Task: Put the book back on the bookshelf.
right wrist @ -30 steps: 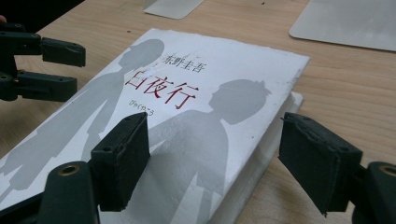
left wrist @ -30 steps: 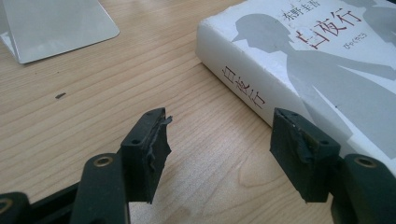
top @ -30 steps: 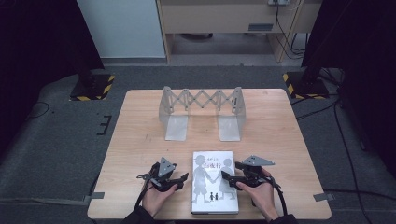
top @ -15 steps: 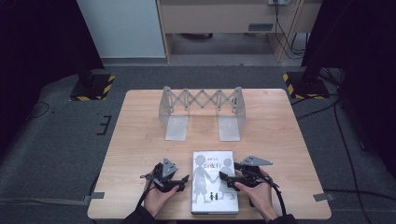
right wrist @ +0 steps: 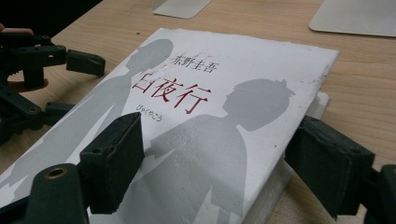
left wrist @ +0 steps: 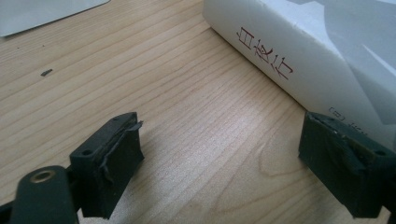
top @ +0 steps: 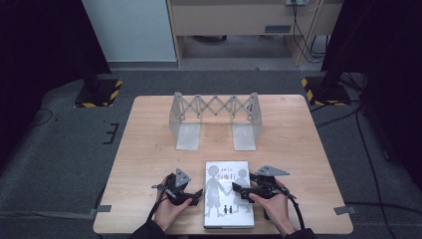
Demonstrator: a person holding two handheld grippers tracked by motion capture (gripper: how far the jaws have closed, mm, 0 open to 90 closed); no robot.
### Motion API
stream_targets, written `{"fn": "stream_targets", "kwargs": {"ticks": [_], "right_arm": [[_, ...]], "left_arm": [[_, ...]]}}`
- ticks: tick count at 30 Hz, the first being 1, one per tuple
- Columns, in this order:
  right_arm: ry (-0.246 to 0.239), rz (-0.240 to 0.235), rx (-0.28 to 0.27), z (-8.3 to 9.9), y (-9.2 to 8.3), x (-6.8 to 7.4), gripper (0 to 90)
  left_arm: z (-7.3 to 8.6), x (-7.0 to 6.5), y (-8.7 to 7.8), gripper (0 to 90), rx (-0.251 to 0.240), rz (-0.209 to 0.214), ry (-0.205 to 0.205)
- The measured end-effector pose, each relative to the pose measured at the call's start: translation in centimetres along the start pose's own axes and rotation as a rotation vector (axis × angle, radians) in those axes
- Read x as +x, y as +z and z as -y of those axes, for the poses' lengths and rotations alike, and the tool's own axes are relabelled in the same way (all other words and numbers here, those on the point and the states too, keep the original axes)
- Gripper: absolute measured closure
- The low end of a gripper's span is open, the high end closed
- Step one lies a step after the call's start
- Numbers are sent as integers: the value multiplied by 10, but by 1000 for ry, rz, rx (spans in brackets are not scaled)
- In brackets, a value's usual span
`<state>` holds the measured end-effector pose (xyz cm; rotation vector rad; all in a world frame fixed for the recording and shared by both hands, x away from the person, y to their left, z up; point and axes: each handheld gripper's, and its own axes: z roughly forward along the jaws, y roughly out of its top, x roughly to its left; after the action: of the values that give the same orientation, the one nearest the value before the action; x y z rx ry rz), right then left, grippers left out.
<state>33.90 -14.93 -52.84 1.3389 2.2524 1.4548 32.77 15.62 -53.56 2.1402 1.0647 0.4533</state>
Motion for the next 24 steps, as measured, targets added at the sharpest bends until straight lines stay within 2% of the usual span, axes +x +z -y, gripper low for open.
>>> {"fn": "stream_targets", "kwargs": {"ticks": [6,10,19,24], "right_arm": [[-16,8,-1,-2,-2,2,210],[-37,16,-23,-5,-6,3,233],[-38,8,-91,-12,-10,8,235],[-39,9,-97,-14,-10,9,234]], "left_arm": [[0,1,1,65,8,-6,-13],[-1,1,3,24,17,-4,-16],[-1,1,3,2,22,-5,-18],[-1,1,3,1,23,-5,-18]]}}
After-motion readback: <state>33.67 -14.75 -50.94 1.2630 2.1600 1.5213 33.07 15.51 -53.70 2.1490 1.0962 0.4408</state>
